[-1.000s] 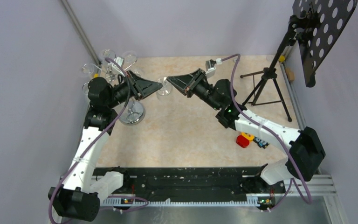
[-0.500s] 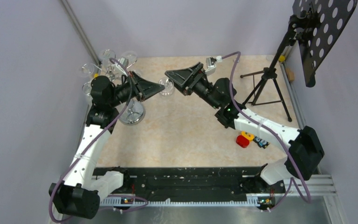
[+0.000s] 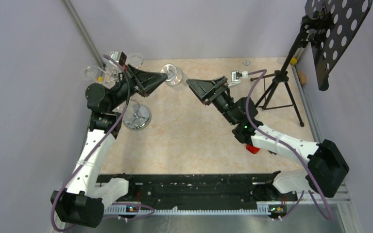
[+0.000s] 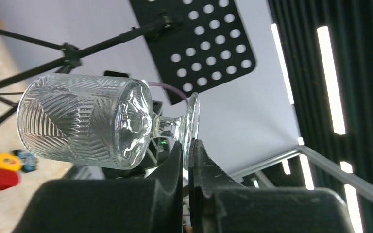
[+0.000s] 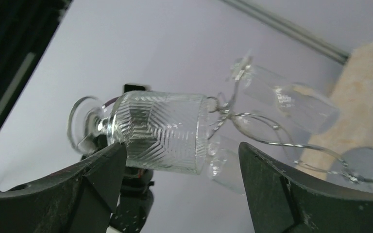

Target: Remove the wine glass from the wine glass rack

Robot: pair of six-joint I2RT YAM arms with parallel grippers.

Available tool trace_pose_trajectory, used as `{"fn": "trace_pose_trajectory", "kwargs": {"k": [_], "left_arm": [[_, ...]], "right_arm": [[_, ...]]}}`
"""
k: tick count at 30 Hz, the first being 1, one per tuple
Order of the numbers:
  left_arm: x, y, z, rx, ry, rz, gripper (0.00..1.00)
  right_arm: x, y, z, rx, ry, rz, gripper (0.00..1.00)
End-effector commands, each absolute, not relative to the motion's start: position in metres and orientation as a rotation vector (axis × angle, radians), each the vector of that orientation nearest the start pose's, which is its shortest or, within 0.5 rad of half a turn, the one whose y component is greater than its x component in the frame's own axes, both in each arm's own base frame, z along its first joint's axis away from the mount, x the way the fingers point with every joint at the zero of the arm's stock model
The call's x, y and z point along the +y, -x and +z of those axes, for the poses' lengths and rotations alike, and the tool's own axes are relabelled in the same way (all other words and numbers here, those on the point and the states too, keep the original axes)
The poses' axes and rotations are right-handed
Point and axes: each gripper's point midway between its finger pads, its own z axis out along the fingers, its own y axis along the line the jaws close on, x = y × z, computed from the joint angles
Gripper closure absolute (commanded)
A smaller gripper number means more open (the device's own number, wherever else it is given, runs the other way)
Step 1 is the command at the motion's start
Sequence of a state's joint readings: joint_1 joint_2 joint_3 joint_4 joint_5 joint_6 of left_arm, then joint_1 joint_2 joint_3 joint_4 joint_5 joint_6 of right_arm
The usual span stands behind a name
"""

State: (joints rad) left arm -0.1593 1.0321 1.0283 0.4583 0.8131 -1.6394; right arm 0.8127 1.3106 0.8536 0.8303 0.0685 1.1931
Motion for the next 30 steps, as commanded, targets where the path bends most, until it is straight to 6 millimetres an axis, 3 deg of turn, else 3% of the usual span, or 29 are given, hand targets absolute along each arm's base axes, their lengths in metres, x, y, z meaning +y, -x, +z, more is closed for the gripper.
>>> {"fn": "trace_pose_trajectory", "kwargs": {"k": [1, 5, 9, 19, 22, 26, 28, 30], "left_arm": [[-0.184, -0.207, 0.543, 1.283, 0.134, -2.112, 1.0], [-0.18, -0.204, 0.549, 1.246, 0.191, -2.217, 1.0], [-0.177, -0.201, 0.552, 1.219, 0.223, -2.298, 1.0], [-0.172, -0.206, 0.539, 1.22, 0.352, -2.358, 1.0], [-0.171, -0.206, 0.536, 1.218, 0.375, -2.363, 1.0], [-0.17, -0.205, 0.538, 1.201, 0.374, -2.352, 1.0], [-0.17, -0.204, 0.539, 1.2, 0.363, -2.325, 0.9], [-0.17, -0.203, 0.541, 1.205, 0.351, -2.285, 0.7]], "right_arm": [[0.329, -0.234, 0.468, 0.93, -0.042, 1.918, 0.16], [0.309, -0.186, 0.502, 0.578, 0.152, 2.069, 0.23], [0.319, -0.172, 0.509, 0.538, 0.274, 2.074, 0.38], [0.32, -0.159, 0.528, 0.462, 0.359, 1.929, 0.42], [0.324, -0.156, 0.532, 0.458, 0.39, 1.899, 0.55], [0.331, -0.154, 0.536, 0.48, 0.419, 1.86, 0.85], [0.334, -0.155, 0.538, 0.495, 0.421, 1.839, 1.0], [0.335, -0.156, 0.539, 0.514, 0.415, 1.815, 1.0]]}}
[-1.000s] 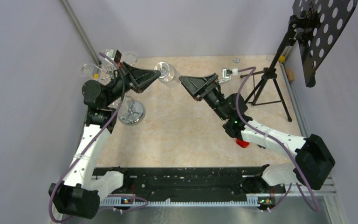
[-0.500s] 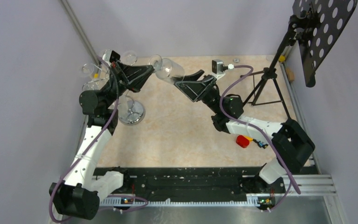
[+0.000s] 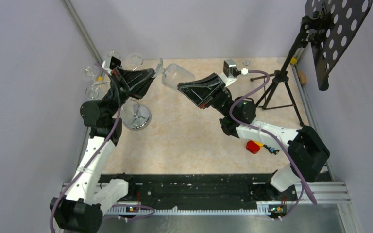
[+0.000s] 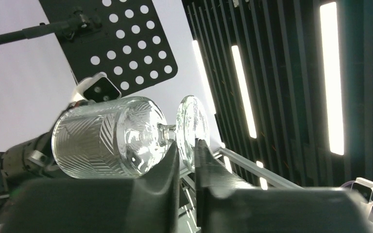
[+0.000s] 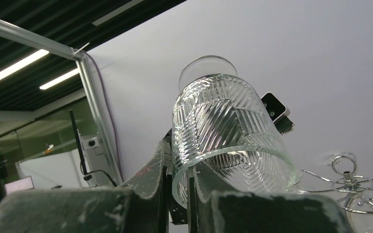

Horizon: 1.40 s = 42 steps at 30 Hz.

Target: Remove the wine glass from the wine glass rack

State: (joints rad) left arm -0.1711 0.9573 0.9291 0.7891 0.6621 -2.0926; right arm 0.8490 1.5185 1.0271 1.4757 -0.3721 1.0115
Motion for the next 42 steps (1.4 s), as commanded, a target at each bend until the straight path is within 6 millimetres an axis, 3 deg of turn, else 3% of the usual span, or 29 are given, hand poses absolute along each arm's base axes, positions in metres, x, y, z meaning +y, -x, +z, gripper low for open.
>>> {"fn": "trace_pose_trajectory", "kwargs": {"k": [1, 6, 11, 16, 18, 24, 28, 35, 42], "left_arm": [[-0.171, -0.203, 0.54, 1.213, 0.345, -2.26, 0.63], [-0.175, -0.211, 0.529, 1.277, 0.321, -2.101, 0.33], [-0.176, -0.226, 0.5, 1.366, 0.296, -1.847, 0.24], [-0.17, -0.239, 0.467, 1.483, 0.276, -1.568, 0.21], [-0.168, -0.241, 0.464, 1.503, 0.228, -1.477, 0.21], [-0.162, -0.242, 0.456, 1.582, 0.081, -1.243, 0.21], [-0.155, -0.243, 0.454, 1.617, 0.015, -1.117, 0.21], [-0.142, -0.244, 0.447, 1.653, -0.012, -0.966, 0.21], [-0.125, -0.242, 0.441, 1.677, 0.006, -0.827, 0.21]], "right_arm": [[0.335, -0.158, 0.538, 0.527, 0.409, 1.802, 1.0], [0.335, -0.172, 0.535, 0.617, 0.366, 1.718, 1.0], [0.343, -0.216, 0.519, 0.891, 0.26, 1.518, 1.0], [0.35, -0.275, 0.459, 1.307, 0.176, 1.141, 1.0], [0.349, -0.292, 0.434, 1.433, 0.162, 1.002, 1.0], [0.339, -0.323, 0.364, 1.713, 0.205, 0.614, 1.0], [0.325, -0.341, 0.34, 1.841, 0.274, 0.357, 1.0], [0.298, -0.379, 0.257, 2.175, 0.463, 0.138, 1.0], [0.265, -0.413, 0.203, 2.361, 0.465, 0.103, 1.0]]}}
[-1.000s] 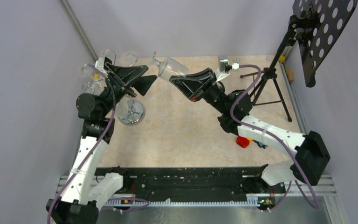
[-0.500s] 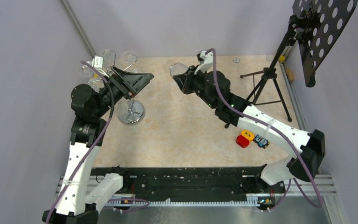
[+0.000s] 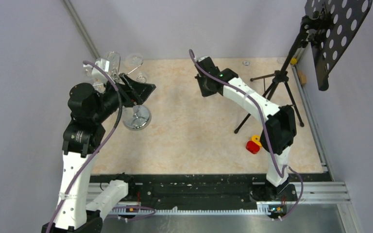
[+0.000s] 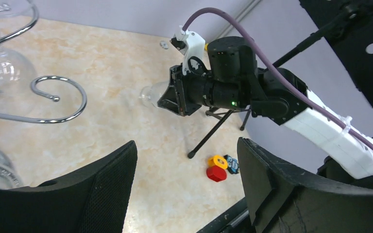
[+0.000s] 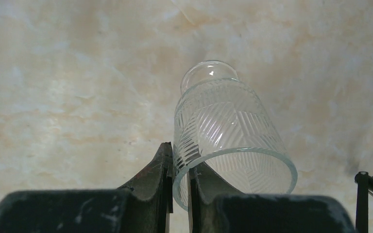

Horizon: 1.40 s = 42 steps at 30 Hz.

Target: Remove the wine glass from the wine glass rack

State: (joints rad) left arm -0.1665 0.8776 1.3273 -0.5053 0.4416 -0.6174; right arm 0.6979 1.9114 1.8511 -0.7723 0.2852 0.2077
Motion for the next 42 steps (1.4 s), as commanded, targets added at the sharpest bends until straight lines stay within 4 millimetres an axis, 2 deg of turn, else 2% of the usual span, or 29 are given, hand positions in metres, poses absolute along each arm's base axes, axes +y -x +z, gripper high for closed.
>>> {"fn": "trace_pose_trajectory", "kwargs": {"k": [1, 8, 14, 20, 31, 37, 42], "left_arm": [[-0.122, -0.242, 0.44, 1.679, 0.009, -0.811, 0.21], [-0.118, -0.24, 0.437, 1.69, 0.008, -0.776, 0.21], [-0.117, -0.241, 0.432, 1.704, 0.008, -0.763, 0.2], [-0.116, -0.242, 0.429, 1.715, 0.008, -0.753, 0.2], [-0.114, -0.243, 0.427, 1.727, 0.01, -0.733, 0.2], [-0.108, -0.243, 0.425, 1.736, 0.022, -0.689, 0.19], [-0.092, -0.242, 0.422, 1.752, 0.057, -0.588, 0.19]], "right_arm": [[0.26, -0.418, 0.197, 2.378, 0.456, 0.103, 1.0], [0.227, -0.448, 0.161, 2.492, 0.386, 0.086, 1.0], [0.207, -0.471, 0.156, 2.518, 0.345, 0.06, 1.0], [0.199, -0.481, 0.151, 2.535, 0.334, 0.064, 0.97], [0.191, -0.487, 0.132, 2.583, 0.333, 0.054, 0.88], [0.187, -0.491, 0.137, 2.573, 0.326, 0.039, 0.69], [0.189, -0.495, 0.157, 2.526, 0.319, 0.056, 0.61]]}}
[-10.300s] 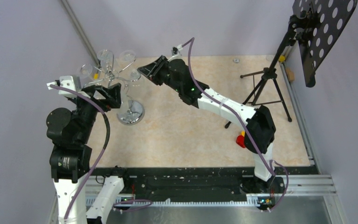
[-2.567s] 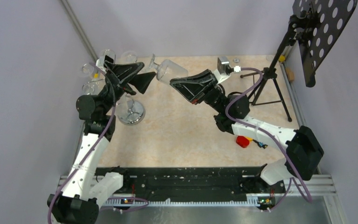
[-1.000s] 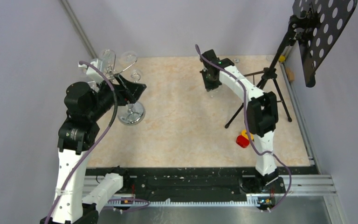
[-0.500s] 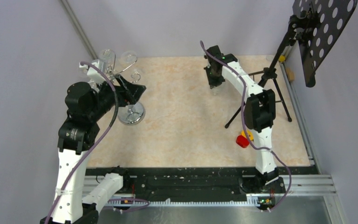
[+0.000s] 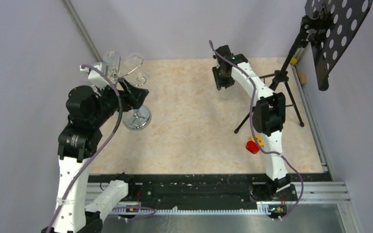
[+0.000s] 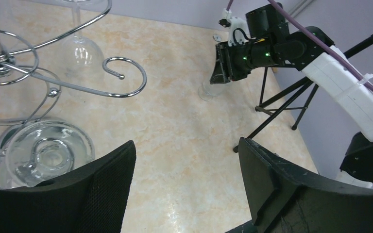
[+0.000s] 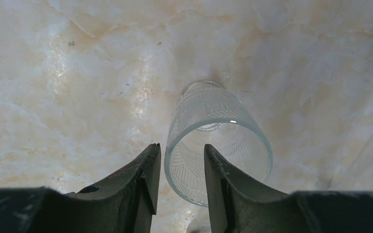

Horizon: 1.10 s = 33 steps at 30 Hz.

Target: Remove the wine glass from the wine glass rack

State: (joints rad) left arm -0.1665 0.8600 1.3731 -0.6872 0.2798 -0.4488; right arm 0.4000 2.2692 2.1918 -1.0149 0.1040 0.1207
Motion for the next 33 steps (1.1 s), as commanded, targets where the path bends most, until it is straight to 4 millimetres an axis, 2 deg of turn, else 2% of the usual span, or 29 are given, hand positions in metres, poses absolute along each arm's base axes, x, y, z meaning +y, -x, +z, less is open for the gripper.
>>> {"fn": "trace_pose_trajectory", "kwargs": {"k": [1, 10, 14, 15, 16, 17, 23, 28, 33], "left_arm": [[-0.086, -0.242, 0.423, 1.751, 0.072, -0.555, 0.19], [-0.035, -0.233, 0.42, 1.756, 0.229, -0.28, 0.18], [-0.031, -0.237, 0.414, 1.788, 0.27, -0.26, 0.18], [-0.031, -0.239, 0.412, 1.798, 0.281, -0.257, 0.17], [-0.029, -0.243, 0.409, 1.81, 0.302, -0.244, 0.17], [-0.026, -0.245, 0.407, 1.82, 0.327, -0.227, 0.17], [-0.013, -0.26, 0.404, 1.82, 0.395, -0.152, 0.17], [-0.009, -0.272, 0.41, 1.8, 0.41, -0.127, 0.17], [0.001, -0.273, 0.421, 1.74, 0.451, -0.095, 0.19]], "right_arm": [[0.19, -0.496, 0.163, 2.511, 0.317, 0.067, 0.6], [0.206, -0.486, 0.245, 2.292, 0.265, 0.273, 0.53], [0.235, -0.464, 0.282, 2.14, 0.252, 0.541, 0.52], [0.244, -0.455, 0.295, 2.092, 0.237, 0.623, 0.52], [0.254, -0.447, 0.32, 2.001, 0.203, 0.728, 0.52], [0.264, -0.438, 0.334, 1.936, 0.189, 0.818, 0.52], [0.338, -0.362, 0.381, 1.704, 0.119, 1.333, 0.51], [0.394, -0.308, 0.402, 1.621, 0.069, 1.588, 0.49], [0.436, -0.271, 0.406, 1.591, -0.025, 1.758, 0.44]]}}
